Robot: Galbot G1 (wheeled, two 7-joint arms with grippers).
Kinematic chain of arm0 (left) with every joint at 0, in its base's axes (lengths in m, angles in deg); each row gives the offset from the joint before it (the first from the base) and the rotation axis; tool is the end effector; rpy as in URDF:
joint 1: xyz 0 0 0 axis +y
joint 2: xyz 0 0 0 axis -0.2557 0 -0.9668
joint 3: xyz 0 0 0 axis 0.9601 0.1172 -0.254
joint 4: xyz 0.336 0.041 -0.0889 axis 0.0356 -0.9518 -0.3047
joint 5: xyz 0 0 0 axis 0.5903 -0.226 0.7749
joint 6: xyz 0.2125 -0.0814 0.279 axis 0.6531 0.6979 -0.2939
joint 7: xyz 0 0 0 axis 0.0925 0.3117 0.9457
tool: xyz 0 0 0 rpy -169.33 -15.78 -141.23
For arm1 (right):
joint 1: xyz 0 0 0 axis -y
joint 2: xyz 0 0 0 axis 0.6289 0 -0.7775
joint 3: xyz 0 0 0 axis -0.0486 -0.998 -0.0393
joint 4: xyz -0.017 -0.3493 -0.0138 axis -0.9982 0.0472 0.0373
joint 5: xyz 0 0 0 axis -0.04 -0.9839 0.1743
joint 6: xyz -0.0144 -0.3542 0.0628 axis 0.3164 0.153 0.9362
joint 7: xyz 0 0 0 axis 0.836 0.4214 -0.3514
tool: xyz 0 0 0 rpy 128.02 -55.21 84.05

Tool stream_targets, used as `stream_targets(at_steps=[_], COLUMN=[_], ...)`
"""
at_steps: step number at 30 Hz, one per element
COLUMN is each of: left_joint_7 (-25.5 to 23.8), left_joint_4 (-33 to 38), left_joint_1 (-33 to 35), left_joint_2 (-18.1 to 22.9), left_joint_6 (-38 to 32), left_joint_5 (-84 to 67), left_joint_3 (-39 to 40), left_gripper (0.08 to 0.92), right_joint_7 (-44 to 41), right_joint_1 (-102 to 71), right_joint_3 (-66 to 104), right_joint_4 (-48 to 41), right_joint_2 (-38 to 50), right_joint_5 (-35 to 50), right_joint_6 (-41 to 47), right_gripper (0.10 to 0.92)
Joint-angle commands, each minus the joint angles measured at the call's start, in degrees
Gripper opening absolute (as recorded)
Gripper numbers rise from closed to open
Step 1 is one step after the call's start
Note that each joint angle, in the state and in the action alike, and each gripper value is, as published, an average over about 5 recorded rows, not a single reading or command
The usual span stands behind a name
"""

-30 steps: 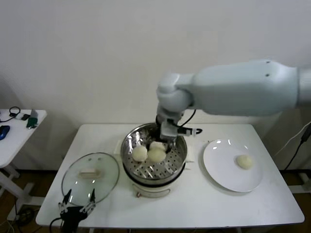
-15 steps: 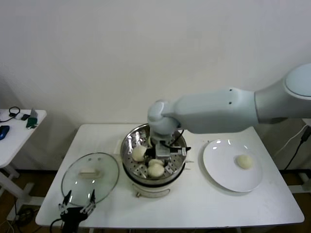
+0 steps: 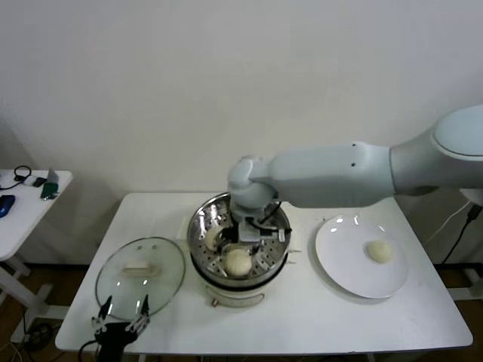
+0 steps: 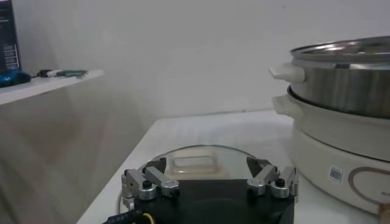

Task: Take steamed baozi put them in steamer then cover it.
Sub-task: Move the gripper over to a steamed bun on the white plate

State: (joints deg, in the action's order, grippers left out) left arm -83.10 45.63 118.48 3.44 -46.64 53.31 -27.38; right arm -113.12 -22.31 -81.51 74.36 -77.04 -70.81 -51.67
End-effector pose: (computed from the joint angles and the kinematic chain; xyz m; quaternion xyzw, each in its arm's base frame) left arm 0.1013 0.0718 -0.3578 0.0566 -0.9870 -0.0482 0.1423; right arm 0.4787 0.1847 -0.0587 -0.6751 0.0670 -0.7339 0.0339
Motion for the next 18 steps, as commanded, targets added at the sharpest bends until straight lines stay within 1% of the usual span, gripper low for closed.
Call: stream_targets(at_steps=[1,5,8,12,15,18], left_joint_7=[0.0,-0.1,-0.2,-0.3,-0.4,-0.5], left_joint_4=[0.1,0.1,0.0,0.0,0.1,0.1], left_joint_1=[-0.1,-0.3,-0.5,-0.9,-1.2,-1.3], left_joint_2=[0.0,-0.2,-0.3,-0.3,-0.3,-0.3], left_joint_6=[0.1,0.2,0.2,0.5,0.6,0.7], left_joint_5=[0.0,0.0,0.0,-0.1,-0.1,0.0], left_joint_3=[0.0,0.1,0.2,0.5,0.5,0.3], left_gripper=[0.823,0.823,0.823,0.823,0.823,0.823], right_joint_7=[-9.1,-14.9,-15.7,-13.7,-12.0,-10.2], right_joint_1=[7.7,15.0,17.0,14.0,8.9,1.9], right_joint_3=[0.4,-8.7,-15.4,-18.5,-17.5,-13.4], right_joint_4=[-3.9,-10.9,-15.4,-17.9,-18.4,-20.3], right_joint_2=[7.2,15.3,20.7,28.9,34.9,38.9], right_joint_5=[14.7,26.4,28.5,26.7,22.7,17.1], right_joint_6=[1.3,7.6,10.2,13.2,15.1,16.6], right_gripper=[0.822,0.823,0.823,0.823,0.823,0.823])
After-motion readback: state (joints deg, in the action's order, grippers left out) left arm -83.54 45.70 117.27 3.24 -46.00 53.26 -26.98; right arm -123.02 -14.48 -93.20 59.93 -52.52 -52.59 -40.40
